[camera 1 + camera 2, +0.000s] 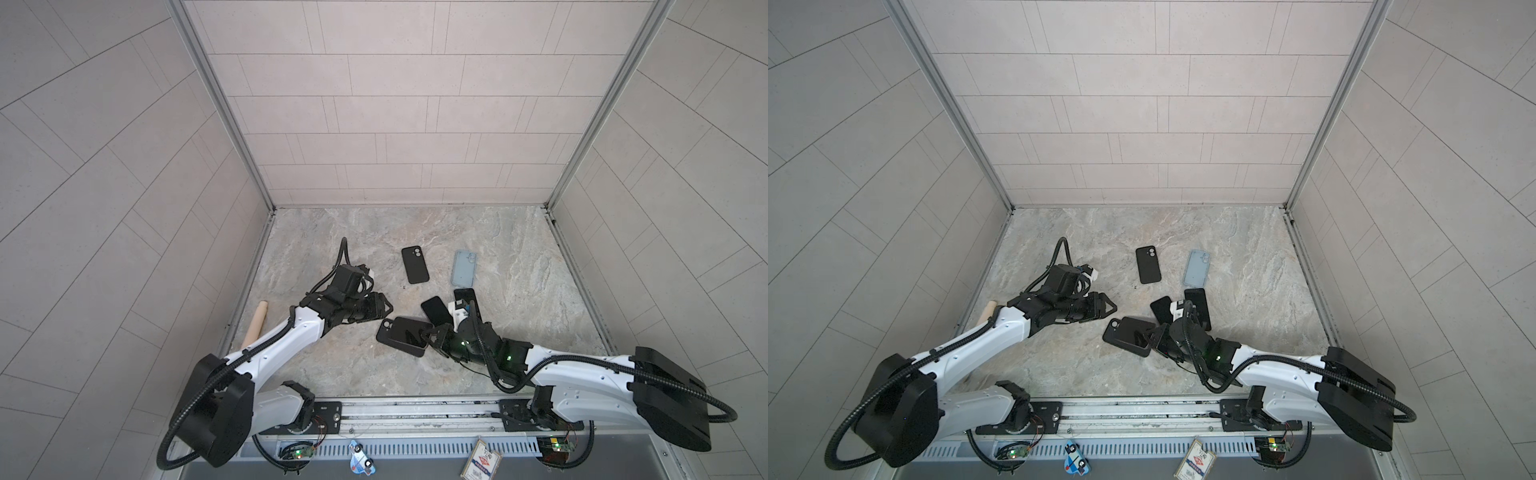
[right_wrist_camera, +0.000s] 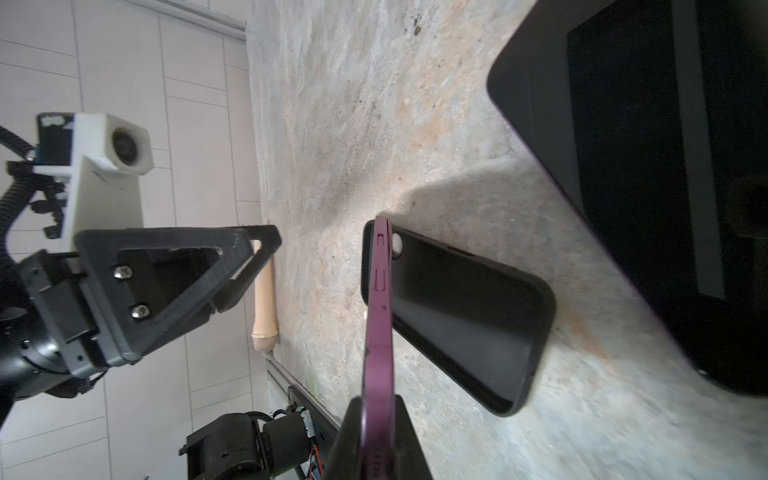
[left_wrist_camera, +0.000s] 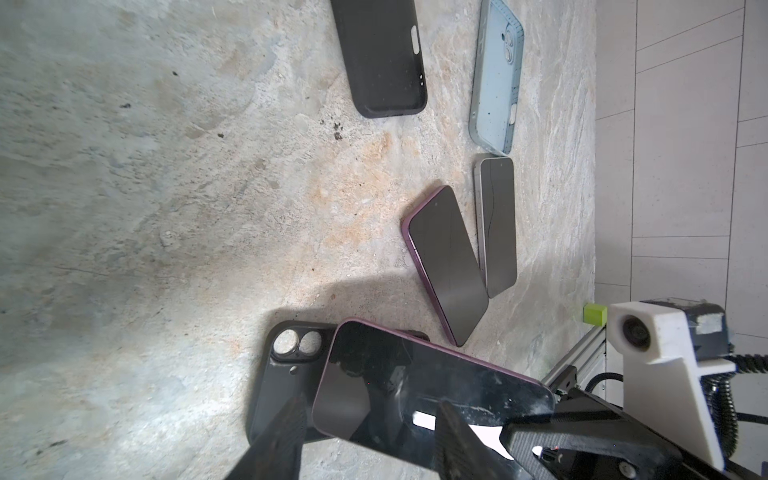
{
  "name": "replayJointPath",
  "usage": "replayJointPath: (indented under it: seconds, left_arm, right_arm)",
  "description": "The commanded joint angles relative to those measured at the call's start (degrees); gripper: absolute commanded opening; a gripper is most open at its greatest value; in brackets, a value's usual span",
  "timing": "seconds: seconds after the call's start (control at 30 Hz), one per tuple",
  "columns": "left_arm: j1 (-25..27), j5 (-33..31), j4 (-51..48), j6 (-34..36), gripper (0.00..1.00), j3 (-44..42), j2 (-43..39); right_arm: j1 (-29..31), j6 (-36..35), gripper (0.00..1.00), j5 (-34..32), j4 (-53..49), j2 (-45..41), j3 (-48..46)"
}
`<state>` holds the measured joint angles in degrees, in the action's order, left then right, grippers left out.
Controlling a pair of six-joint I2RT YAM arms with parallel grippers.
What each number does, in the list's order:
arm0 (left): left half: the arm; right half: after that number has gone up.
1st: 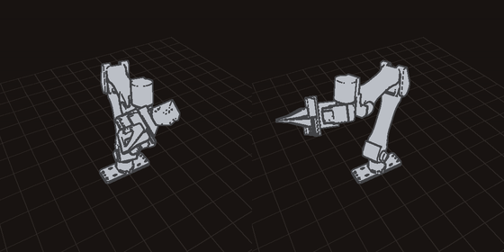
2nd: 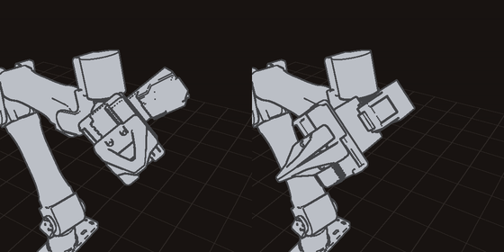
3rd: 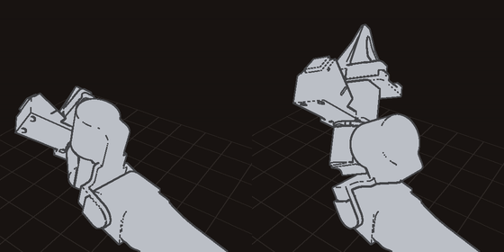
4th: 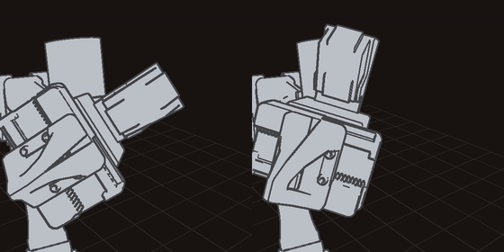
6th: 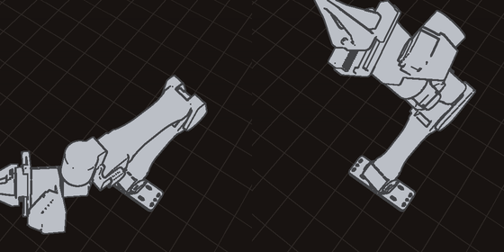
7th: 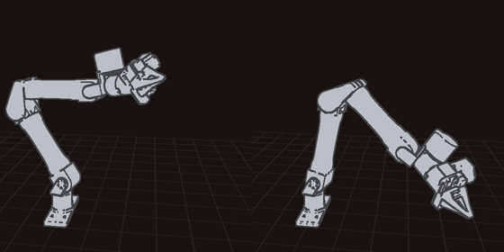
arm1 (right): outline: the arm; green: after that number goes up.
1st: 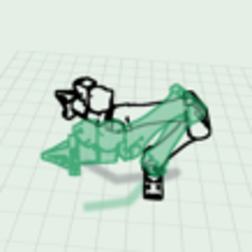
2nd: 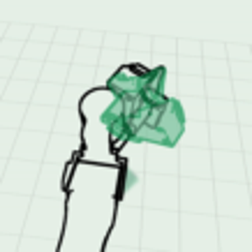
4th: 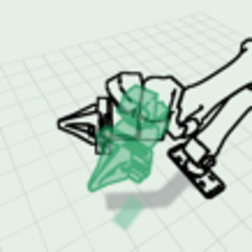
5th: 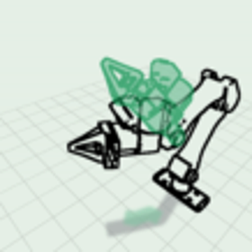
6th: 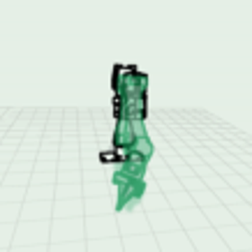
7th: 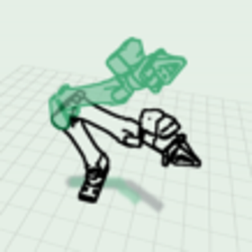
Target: Put the phone into the phone case
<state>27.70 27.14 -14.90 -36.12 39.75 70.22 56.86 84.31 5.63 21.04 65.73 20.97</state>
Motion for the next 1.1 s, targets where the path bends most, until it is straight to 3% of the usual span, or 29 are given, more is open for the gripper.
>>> replayJointPath:
  seconds: [0.0, 0.23, 0.43, 0.73, 1.07]
  left_arm:
    - [-0.46, 0.94, 2.64, -0.65, 0.56, -1.16, 0.31]
    - [-0.55, 0.40, -0.12, 0.99, 0.56, -0.86, 0.71]
    - [-0.63, -0.85, -1.52, 1.40, 0.56, -1.51, -0.16]
    - [-0.72, -0.37, -0.70, 1.11, 0.44, -2.47, 2.25]
    - [-0.72, 0.17, 2.96, -0.93, 0.44, -5.24, 3.74]
  right_arm:
    - [0.34, 4.22, 0.00, 0.48, 12.21, 1.97, -0.92]
    - [0.36, 7.86, 0.00, 0.97, 16.01, 5.25, -2.35]
    - [0.36, 10.06, 0.00, -0.04, 11.85, 4.06, -4.05]
    - [0.36, 10.43, 0.00, 2.16, 7.20, 2.71, -3.68]
    - [0.36, 12.61, 0.02, 1.98, 4.73, 4.76, -3.59]
